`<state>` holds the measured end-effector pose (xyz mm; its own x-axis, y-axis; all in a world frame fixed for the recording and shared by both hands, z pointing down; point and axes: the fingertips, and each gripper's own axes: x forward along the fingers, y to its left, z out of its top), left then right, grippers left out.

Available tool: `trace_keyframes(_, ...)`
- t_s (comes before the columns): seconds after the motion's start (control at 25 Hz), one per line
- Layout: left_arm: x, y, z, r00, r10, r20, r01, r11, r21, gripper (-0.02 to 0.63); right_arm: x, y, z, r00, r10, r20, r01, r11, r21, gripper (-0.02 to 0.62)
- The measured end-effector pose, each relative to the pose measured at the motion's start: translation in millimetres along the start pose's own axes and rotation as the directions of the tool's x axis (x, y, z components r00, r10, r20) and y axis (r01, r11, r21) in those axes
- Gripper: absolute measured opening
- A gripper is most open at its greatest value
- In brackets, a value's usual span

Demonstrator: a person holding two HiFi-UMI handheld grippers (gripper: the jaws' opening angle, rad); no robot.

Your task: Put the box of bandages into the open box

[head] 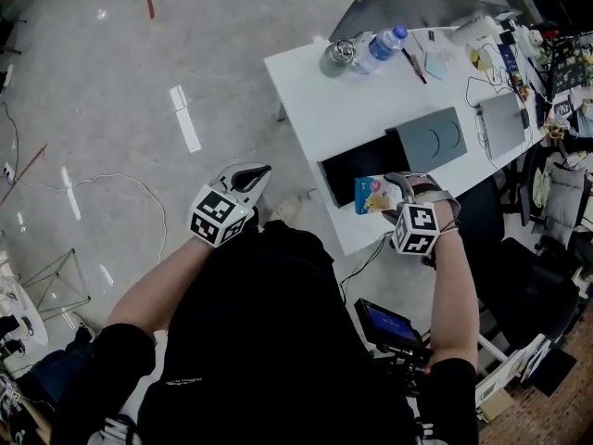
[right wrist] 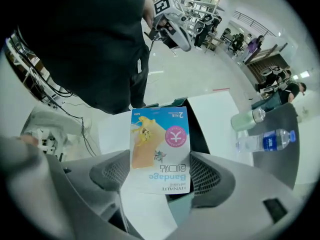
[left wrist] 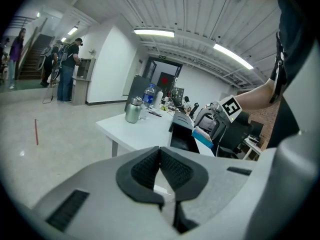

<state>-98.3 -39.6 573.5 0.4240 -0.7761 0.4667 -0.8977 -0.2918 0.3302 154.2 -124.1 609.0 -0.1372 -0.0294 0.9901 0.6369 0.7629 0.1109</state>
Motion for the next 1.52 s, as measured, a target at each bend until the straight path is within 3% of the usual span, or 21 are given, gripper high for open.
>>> trace_keyframes(0.48, -17, 12, -5, 0.997, 0.075, 0.011, -0.074, 0.997, -0.032, 0.009, 17, -44, 6, 0.999, -0.03, -0.01, 0.029, 0.992, -0.121, 0.394)
trace_keyframes(1.0, -22, 19, -9, 0.992, 0.127, 0.009, -0.127, 0.99, -0.068, 0.009, 56, -56, 8, 0.998, 0.061, -0.02, -0.064, 0.97, -0.234, 0.394)
trace_keyframes(1.52, -26, 25, -13, 0.984, 0.175, -0.008, -0.175, 0.98, -0.093, 0.009, 81, -57, 10, 0.991, 0.13, -0.025, -0.131, 0.955, -0.264, 0.394)
